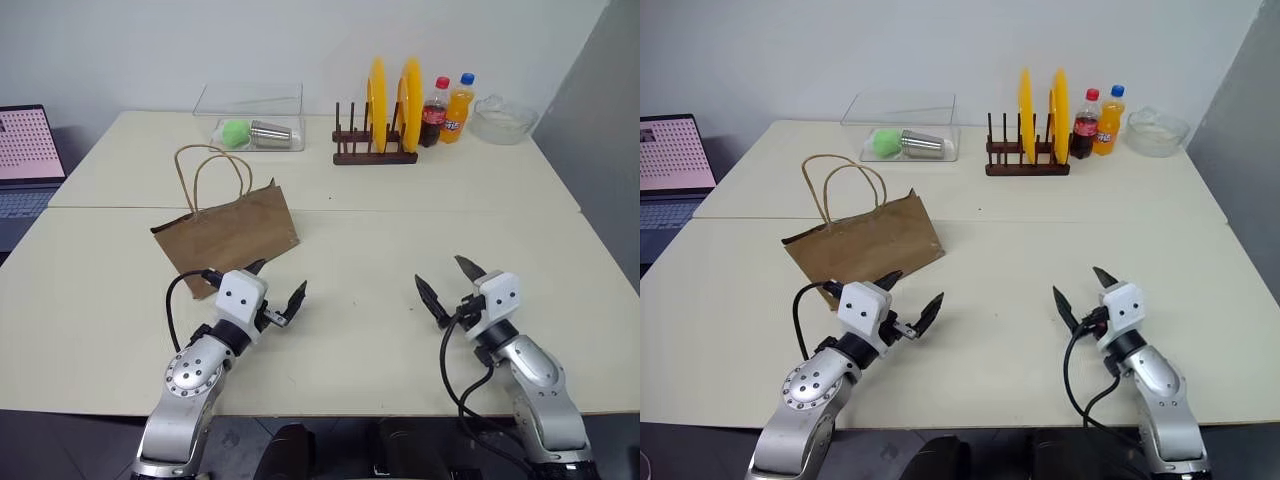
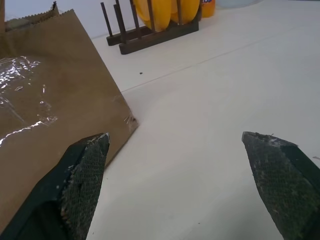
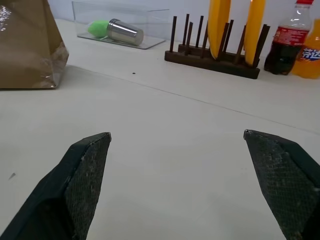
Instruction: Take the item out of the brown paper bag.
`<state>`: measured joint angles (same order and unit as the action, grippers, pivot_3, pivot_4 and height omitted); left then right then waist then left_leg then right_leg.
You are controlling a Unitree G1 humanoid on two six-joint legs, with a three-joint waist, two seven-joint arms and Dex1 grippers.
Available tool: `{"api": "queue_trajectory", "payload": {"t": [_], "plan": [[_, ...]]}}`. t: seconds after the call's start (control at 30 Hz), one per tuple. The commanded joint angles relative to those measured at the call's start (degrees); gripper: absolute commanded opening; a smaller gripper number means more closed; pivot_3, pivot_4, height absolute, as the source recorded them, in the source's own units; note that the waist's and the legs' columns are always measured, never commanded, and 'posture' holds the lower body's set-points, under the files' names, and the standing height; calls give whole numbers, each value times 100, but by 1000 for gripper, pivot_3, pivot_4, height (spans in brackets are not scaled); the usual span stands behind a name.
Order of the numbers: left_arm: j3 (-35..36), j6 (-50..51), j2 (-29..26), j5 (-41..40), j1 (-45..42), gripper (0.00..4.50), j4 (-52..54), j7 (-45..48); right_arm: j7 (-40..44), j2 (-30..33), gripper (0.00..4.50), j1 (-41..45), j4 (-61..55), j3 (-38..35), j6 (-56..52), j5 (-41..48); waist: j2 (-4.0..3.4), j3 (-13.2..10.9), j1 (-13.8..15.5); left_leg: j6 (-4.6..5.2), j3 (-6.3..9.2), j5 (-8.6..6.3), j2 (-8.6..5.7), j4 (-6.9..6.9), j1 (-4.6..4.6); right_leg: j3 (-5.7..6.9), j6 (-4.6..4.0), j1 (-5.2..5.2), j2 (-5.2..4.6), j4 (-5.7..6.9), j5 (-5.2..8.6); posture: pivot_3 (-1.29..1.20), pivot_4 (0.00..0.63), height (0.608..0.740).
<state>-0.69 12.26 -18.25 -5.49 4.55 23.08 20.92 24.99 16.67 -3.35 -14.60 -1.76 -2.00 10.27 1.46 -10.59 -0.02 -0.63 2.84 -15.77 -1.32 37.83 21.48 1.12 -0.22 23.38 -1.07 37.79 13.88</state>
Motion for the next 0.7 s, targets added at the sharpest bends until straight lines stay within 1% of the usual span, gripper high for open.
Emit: {"api": "queue_trajectory", "payload": {"t": [0.03, 0.1, 0.2, 0.37, 0.43, 0.53, 0.63, 0.7], "plan": [[104, -43, 2, 51, 14, 4461, 286, -126, 78, 32, 4500, 108, -84, 34, 163, 25, 0, 0, 0, 0, 0, 0, 0, 0, 0, 0, 0, 0, 0, 0, 0, 0, 150, 740], [155, -28, 20, 37, 46, 4461, 322, -189, 117, 51, 4500, 151, -91, 88, 195, -3, 0, 0, -1, 0, 0, 0, 0, 0, 0, 0, 0, 0, 0, 0, 0, 0, 150, 740], [314, 14, -16, 29, 93, 4461, 461, -287, 456, 202, 4500, 288, -411, 222, -163, 282, -1, 0, -3, 0, 0, 0, 0, 0, 0, 0, 0, 0, 0, 0, 0, 0, 150, 740], [1072, 558, -304, -662, -84, 4461, 731, -81, 1345, 730, 4500, 873, -1218, 594, -882, 972, -8, -8, -13, 0, 3, 0, 1, 0, 0, 3, 0, 3, 1, 4, 0, 0, 150, 740], [1398, 758, -572, -1062, -184, 4461, 834, 192, 1726, 998, 4500, 1289, -1389, 684, -1202, 1270, -8, -8, -12, 0, 9, 0, 1, 1, 0, 10, 0, 2, 2, 4, 0, 0, 150, 740], [1807, 1038, -892, -1539, -292, 4461, 913, 426, 2044, 1232, 4500, 1698, -1472, 697, -1578, 1632, -7, -8, -10, 0, 10, 0, 1, 1, 3, 12, 0, 1, 1, -3, 0, 0, 150, 740], [2614, 1554, -1523, -2355, -619, 4461, 706, 807, 2284, 1357, 4500, 2045, -1353, 721, -1681, 1754, -3, -11, -7, 0, 16, 0, 0, 2, 12, 17, 0, 4, 1, -7, 0, 0, 150, 740], [2894, 1856, -1909, -2735, -803, 4461, 444, 1069, 2345, 1363, 4500, 2127, -1309, 748, -1708, 1767, -3, -11, -5, 0, 25, 0, 1, 5, 19, 25, -1, 9, 1, -5, 0, 0, 150, 740]]}}
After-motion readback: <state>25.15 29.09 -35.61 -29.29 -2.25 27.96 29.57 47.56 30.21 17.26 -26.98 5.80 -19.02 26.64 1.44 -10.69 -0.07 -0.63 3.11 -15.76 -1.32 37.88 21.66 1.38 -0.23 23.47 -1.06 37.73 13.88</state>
